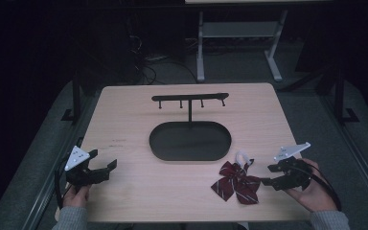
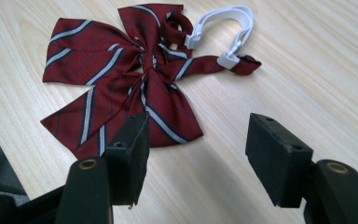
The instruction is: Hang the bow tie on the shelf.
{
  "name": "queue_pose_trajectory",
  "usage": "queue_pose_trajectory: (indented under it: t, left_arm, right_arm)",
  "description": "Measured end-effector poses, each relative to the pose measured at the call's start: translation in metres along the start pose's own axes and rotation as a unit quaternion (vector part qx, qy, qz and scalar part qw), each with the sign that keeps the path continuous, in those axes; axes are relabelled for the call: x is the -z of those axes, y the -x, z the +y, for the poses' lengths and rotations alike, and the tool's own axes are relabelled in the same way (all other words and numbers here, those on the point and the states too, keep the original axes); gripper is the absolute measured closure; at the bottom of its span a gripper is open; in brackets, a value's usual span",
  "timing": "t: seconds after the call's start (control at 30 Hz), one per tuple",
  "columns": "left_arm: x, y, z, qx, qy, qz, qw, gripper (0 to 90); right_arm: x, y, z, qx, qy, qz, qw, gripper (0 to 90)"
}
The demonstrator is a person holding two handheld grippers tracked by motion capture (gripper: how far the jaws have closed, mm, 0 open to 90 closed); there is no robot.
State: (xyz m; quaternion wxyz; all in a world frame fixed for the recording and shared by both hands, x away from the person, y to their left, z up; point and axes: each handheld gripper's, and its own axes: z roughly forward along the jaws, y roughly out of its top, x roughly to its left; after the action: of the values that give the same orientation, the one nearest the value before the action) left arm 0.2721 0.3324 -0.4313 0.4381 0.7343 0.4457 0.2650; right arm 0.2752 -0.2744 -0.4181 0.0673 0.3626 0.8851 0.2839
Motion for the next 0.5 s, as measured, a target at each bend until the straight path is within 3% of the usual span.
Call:
queue_pose_trajectory:
  t: [0.37, 0.5]
  left_arm:
    - [-0.001, 0.0, 0.001, -0.001, 0.001, -0.001, 1.0, 12.9]
    - [0.0, 0.0, 0.001, 0.008, 0.008, -0.001, 0.9999, 12.9]
  right_arm:
    - [-0.009, 0.0, 0.039, 0.038, -0.02, 0.014, 0.999, 41.2]
    - [-0.014, 0.002, 0.05, 0.045, -0.036, 0.026, 0.998, 42.8]
